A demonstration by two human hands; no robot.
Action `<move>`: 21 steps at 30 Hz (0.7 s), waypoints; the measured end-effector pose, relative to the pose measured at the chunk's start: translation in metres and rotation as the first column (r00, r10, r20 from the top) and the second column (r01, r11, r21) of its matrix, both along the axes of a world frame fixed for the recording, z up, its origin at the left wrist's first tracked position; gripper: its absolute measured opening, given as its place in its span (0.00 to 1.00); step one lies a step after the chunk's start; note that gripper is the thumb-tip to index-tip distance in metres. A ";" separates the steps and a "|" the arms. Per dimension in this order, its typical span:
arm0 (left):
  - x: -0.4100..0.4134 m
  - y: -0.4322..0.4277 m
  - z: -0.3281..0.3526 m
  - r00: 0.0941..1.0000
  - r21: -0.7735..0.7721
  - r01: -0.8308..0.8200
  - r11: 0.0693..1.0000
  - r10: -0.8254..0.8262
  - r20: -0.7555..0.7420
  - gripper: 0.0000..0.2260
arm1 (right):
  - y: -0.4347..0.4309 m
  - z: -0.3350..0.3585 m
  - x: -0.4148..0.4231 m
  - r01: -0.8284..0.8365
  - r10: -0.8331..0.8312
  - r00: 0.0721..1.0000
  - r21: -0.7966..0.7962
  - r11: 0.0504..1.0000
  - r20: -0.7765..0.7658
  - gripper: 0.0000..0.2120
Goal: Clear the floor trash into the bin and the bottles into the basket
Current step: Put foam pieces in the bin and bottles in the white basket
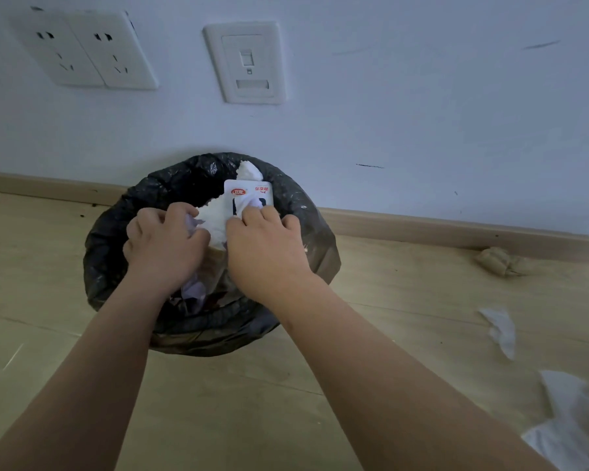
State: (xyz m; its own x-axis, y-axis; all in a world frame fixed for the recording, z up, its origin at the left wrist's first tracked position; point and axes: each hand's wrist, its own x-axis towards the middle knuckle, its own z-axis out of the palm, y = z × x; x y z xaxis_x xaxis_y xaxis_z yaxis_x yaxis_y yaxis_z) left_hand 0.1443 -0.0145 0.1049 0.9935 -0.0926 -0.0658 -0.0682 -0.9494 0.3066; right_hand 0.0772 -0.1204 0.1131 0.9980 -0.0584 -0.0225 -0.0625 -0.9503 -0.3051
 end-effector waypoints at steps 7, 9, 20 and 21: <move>0.015 0.008 -0.017 0.991 0.185 0.132 0.974 -0.123 -0.061 0.22 | 0.003 -0.005 0.004 -0.039 0.023 0.989 -0.112 0.993 -0.148 0.21; 0.019 0.009 -0.021 0.970 0.150 0.208 0.967 -0.184 -0.159 0.24 | 0.002 -0.005 0.006 -0.082 0.047 0.973 -0.149 0.985 -0.227 0.22; 0.019 0.003 -0.012 0.984 0.069 0.178 0.982 -0.175 -0.044 0.24 | -0.010 -0.001 -0.001 -0.093 0.086 0.988 -0.053 0.994 -0.130 0.19; 0.017 0.001 -0.008 0.982 0.044 0.185 0.982 -0.186 0.016 0.24 | -0.013 0.000 -0.004 -0.083 0.082 0.992 -0.014 0.996 -0.099 0.20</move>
